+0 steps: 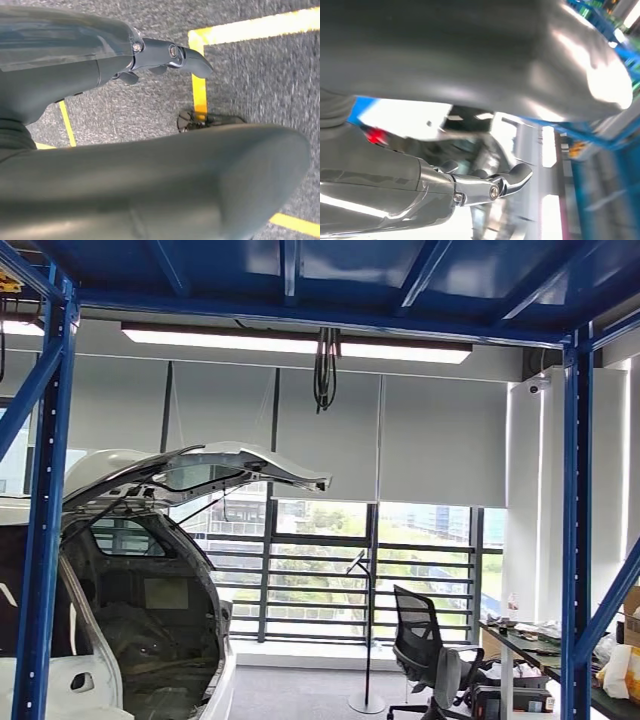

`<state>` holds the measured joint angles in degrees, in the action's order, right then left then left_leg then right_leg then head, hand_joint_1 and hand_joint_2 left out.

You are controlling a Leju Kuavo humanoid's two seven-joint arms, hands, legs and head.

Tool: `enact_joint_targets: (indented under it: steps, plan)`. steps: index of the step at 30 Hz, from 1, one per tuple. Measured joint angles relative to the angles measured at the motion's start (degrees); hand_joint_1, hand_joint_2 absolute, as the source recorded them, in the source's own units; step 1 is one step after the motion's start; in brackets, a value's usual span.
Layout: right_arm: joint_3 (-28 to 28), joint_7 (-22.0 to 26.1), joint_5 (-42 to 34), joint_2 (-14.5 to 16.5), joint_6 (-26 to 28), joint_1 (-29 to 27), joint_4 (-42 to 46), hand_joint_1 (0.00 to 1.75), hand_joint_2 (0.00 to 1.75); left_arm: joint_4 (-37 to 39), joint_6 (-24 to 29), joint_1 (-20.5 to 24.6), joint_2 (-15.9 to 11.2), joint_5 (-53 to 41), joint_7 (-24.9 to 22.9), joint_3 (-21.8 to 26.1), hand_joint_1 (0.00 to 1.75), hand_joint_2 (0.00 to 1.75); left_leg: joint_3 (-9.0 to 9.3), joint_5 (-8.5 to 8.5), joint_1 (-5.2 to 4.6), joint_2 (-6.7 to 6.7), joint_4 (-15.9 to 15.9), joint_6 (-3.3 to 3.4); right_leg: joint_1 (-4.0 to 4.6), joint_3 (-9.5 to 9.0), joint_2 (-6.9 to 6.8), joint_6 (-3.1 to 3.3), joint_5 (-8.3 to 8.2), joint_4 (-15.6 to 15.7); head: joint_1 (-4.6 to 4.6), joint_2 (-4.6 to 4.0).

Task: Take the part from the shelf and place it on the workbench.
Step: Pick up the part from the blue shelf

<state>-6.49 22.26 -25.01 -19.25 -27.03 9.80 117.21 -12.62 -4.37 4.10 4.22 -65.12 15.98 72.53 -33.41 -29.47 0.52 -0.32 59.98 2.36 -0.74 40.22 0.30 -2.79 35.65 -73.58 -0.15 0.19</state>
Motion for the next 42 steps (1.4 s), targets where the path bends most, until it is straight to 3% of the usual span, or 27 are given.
enact_joint_targets:
  steps: [1,3,5,6,9,11,13,18,23,29,42]
  plan:
    - [1.1,-0.7,-1.6,-0.5,-0.7,-1.8,-0.8,0.00,0.87,0.0,0.0,-0.1,0.0,0.3,0.1,0.1,0.00,0.00,0.36,-0.30,-0.16,-0.07,0.0,0.10,0.27,-0.11,0.00,0.46,-1.77,1.8,0.01,-0.01]
    - [3.5,-1.8,-2.9,-1.2,-0.8,-5.5,-2.1,0.00,1.75,0.0,0.0,-0.3,0.1,0.9,0.2,0.6,0.00,0.00,1.19,-0.91,-0.31,-0.23,-0.1,0.15,1.16,-2.36,-0.18,1.68,-6.31,8.9,0.03,-0.03]
    - [5.7,-2.1,-1.9,-1.3,0.1,-8.5,-2.7,0.00,1.75,0.0,0.0,-0.4,0.3,1.3,0.2,1.0,0.00,0.00,1.64,-1.39,-0.32,-0.31,-0.3,-0.13,1.95,-4.08,-0.50,2.75,-7.85,13.6,0.02,-0.02]
    - [6.7,-2.0,-0.9,-1.2,0.7,-9.7,-2.8,0.00,1.75,0.1,0.0,-0.5,0.4,1.4,0.2,1.2,0.00,0.00,1.76,-1.63,-0.36,-0.26,-0.3,-0.32,2.11,-4.39,-0.59,2.92,-7.92,14.3,0.01,-0.02]
    - [8.3,-1.4,5.9,-0.4,4.9,-12.4,-2.9,0.00,1.75,0.1,0.0,-0.6,0.5,1.5,0.2,1.5,0.00,0.00,2.49,-2.10,-0.49,-0.13,-0.6,-0.48,1.98,-5.05,-0.28,2.12,-8.86,14.9,-0.01,-0.02]
    - [8.6,-0.8,12.0,0.2,8.6,-13.5,-2.9,0.00,1.75,0.1,0.1,-0.4,0.5,1.5,0.2,1.7,0.00,0.00,2.83,-2.14,-0.51,-0.12,-1.0,-0.48,1.94,-5.12,-0.12,2.08,-8.71,14.9,-0.01,-0.03]
    - [8.7,-0.3,20.7,0.7,14.4,-14.0,-3.0,0.00,1.75,0.1,0.2,-0.3,0.5,1.6,0.3,1.9,0.00,0.00,2.99,-2.16,-0.53,-0.10,-1.3,-0.53,1.93,-5.14,-0.09,2.28,-8.58,14.9,-0.01,-0.04]
    - [7.2,-2.1,51.9,2.1,34.6,-13.6,-4.1,0.00,1.75,0.1,0.2,-0.2,0.4,1.4,0.8,2.3,0.00,0.00,3.25,-2.11,-0.48,-0.08,-1.6,-0.84,1.95,-5.29,-0.06,2.53,-8.44,14.9,-0.01,-0.06]
    - [2.9,-8.1,71.3,2.0,44.6,-11.6,-8.9,0.00,1.75,0.1,0.0,0.0,0.4,0.4,0.9,2.2,0.00,0.00,3.37,-2.03,-0.46,-0.06,-1.6,-1.03,1.95,-5.42,-0.05,2.59,-8.46,14.9,-0.01,-0.06]
    - [-2.7,-13.9,82.5,1.6,46.6,-8.0,-18.8,0.00,1.75,0.1,0.0,0.2,0.4,-0.6,0.9,1.6,0.00,0.00,3.43,-2.00,-0.52,-0.04,-1.6,-1.05,1.91,-5.49,-0.05,2.63,-8.49,14.9,-0.01,-0.05]
    - [-9.2,-17.5,87.2,1.8,46.3,-2.9,-34.0,0.00,1.75,0.1,-0.3,0.4,0.4,-2.0,0.9,0.4,0.00,0.00,3.39,-2.02,-0.61,-0.04,-1.6,-1.04,1.80,-5.44,-0.06,2.62,-8.48,14.9,-0.01,-0.06]
